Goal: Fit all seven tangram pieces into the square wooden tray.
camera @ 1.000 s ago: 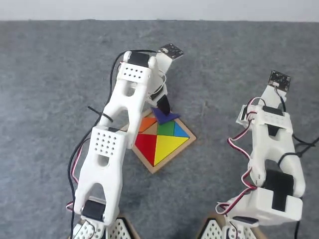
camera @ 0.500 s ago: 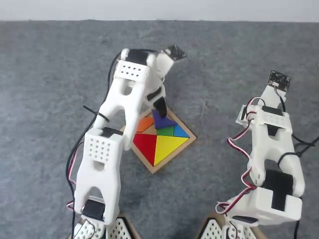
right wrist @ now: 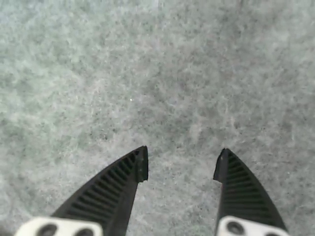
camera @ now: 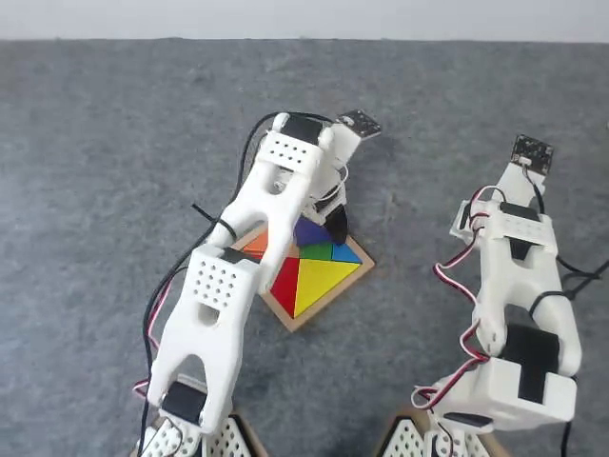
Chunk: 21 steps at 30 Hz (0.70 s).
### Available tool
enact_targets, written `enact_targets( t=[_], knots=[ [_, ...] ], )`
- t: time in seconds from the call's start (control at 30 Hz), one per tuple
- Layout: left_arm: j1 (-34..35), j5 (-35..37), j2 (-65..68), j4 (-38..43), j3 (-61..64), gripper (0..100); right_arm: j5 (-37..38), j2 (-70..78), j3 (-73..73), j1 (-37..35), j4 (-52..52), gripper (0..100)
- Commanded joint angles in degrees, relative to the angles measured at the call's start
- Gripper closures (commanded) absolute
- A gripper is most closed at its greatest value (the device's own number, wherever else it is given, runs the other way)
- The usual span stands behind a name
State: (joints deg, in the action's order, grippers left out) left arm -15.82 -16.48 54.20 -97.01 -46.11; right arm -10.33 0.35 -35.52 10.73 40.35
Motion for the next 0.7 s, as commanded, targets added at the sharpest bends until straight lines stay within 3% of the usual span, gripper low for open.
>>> enact_targets(
  t=[0.0,0.2,0.5,0.67],
  knots=[
    [0.6,0.2,-1.2,-1.9,-1.0,68,0.9,-3.2,0.4,-0.7,-1.0,76.0],
    [4.5,-1.9,-1.2,-3.5,-0.7,70,0.9,-3.2,0.4,-0.7,-0.9,76.0],
    [4.6,-1.9,-1.2,-3.6,-0.6,71,0.9,-3.2,0.4,-0.7,-0.8,76.0],
    [5.0,-1.8,-4.4,-3.7,5.9,76,0.9,-3.2,0.4,-0.7,-0.8,76.0]
  ],
)
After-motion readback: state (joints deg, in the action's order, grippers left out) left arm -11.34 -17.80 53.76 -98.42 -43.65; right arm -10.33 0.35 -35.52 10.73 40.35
